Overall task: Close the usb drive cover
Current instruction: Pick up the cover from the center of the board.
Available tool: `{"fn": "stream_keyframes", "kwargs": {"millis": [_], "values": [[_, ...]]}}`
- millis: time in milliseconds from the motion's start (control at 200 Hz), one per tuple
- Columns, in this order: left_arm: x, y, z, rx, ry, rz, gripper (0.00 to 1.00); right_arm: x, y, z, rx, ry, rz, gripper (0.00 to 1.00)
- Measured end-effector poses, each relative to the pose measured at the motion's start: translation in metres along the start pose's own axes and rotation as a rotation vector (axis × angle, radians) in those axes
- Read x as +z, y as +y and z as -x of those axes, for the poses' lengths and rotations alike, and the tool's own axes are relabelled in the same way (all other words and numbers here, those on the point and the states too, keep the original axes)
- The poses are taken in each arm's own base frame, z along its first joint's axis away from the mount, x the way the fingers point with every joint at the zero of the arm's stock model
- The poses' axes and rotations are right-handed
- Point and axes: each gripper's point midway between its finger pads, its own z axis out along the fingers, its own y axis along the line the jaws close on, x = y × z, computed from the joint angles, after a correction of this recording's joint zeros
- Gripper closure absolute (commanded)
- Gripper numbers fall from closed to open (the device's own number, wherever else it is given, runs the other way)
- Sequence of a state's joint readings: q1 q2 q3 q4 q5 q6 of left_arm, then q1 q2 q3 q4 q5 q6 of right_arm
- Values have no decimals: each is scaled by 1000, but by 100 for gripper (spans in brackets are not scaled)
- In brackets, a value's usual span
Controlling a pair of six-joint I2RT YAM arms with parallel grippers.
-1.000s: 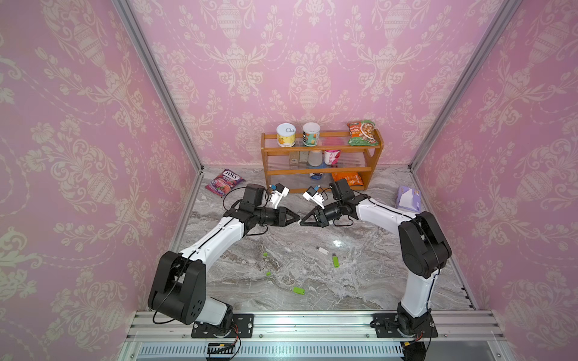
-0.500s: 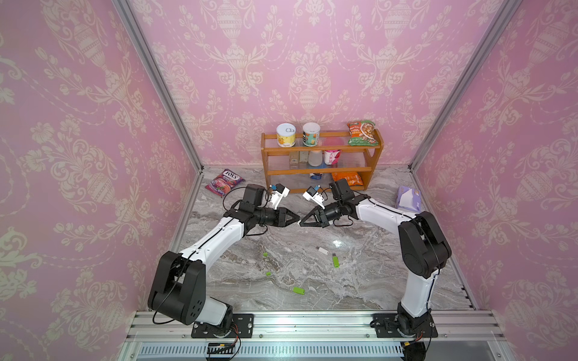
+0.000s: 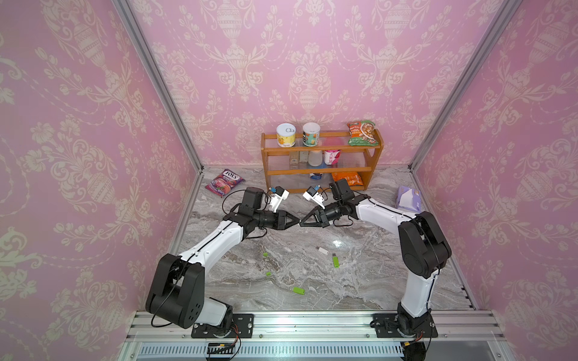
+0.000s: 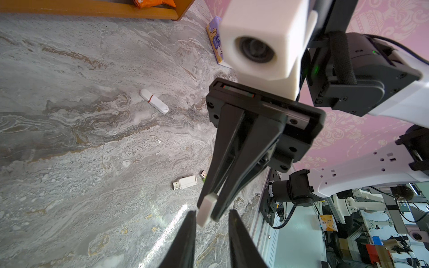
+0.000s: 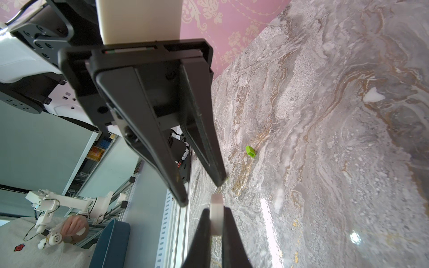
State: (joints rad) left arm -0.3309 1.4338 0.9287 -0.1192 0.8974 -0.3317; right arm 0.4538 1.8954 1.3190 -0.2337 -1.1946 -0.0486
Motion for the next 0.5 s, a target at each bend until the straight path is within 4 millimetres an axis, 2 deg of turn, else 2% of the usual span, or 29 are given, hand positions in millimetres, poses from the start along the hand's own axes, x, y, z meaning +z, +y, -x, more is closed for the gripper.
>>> {"fn": "stream_keyframes", "kwargs": {"millis": [500], "values": [[2, -3, 2, 15, -4, -5, 73, 0, 2, 2, 11, -5, 13, 100]]}}
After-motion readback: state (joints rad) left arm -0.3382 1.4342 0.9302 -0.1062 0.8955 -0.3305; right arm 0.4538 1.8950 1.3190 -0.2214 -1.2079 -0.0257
